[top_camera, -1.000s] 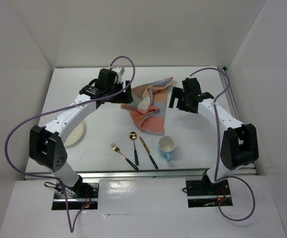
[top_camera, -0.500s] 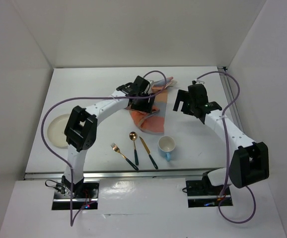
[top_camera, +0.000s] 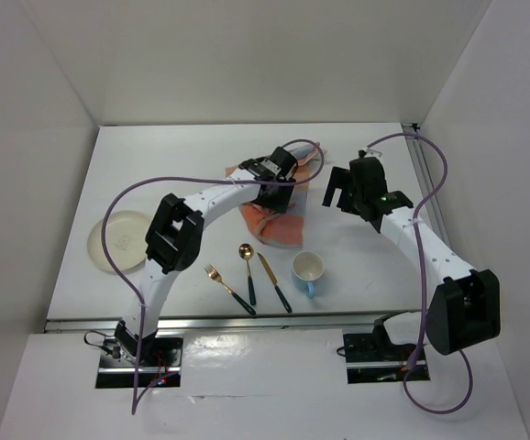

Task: Set the dinner table for one person

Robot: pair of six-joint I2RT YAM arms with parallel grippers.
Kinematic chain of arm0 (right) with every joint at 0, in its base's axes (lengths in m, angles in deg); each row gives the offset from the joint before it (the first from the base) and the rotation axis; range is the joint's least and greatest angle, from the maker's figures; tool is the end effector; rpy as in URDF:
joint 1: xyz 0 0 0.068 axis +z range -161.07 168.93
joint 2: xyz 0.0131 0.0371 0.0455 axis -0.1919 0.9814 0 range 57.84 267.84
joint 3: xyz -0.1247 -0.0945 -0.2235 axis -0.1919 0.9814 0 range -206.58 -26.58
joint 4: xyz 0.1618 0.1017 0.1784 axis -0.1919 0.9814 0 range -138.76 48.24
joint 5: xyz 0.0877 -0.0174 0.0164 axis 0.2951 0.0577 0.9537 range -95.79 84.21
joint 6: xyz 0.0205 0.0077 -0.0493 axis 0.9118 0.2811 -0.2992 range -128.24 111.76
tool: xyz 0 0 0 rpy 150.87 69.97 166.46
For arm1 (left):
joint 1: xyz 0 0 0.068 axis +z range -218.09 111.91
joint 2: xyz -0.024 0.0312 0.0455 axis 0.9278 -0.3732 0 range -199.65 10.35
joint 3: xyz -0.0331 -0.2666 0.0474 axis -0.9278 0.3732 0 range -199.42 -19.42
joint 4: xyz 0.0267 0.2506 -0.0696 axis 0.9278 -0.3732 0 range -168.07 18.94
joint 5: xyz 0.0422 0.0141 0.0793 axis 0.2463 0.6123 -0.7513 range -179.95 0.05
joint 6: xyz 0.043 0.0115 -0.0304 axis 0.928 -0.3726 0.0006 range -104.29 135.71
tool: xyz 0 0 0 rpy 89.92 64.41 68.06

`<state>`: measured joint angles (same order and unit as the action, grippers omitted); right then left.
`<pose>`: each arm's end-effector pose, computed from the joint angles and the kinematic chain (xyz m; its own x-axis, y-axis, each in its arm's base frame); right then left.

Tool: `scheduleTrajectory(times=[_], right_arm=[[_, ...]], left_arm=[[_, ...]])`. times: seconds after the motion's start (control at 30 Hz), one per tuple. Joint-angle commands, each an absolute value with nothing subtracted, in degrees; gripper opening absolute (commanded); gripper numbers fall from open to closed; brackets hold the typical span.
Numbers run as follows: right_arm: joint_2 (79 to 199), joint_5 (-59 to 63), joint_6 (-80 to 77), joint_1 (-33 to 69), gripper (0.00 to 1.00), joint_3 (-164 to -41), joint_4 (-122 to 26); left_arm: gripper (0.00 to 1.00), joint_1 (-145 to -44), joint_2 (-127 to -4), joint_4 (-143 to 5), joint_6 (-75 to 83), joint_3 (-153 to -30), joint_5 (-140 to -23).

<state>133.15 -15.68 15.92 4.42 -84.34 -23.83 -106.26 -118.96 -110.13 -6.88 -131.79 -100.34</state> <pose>0.2764 0.0702 0.2785 -0.6515 0.2379 -0.7204 0.1378 0.9709 0.1960 0.3971 -0.3040 0.2134 -0.8048 0.1521 -0.5737 0.2377 0.9683 -0.0766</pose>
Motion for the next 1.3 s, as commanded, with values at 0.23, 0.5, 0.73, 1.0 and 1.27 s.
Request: scheduleTrajectory(times=[0.23, 0.5, 0.73, 1.0, 1.27], right_arm=[[132.11, -17.92, 15.14, 4.14, 1.00, -88.37, -22.04], [132.11, -17.92, 15.14, 4.14, 1.00, -88.37, -22.04], [132.63, -17.31, 14.61, 4.14, 1.00, -88.37, -21.51], [132.63, -16.78, 14.61, 4.14, 1.00, -88.37, -21.51], [132.63, -15.55, 15.14, 4.14, 1.00, -87.23, -21.51]], left_arm=[[0.60, -106.94, -118.06, -111.93, -6.18, -132.27, -106.38], [0.39, -106.94, -117.45, -112.55, -6.18, -132.27, -107.44], [0.37, -106.94, -116.30, -113.16, -6.18, -132.27, -107.44], [0.54, -106.94, -115.16, -113.69, -6.18, -133.50, -106.91], [0.39, -106.94, -115.16, -114.83, -6.18, -134.11, -107.53]])
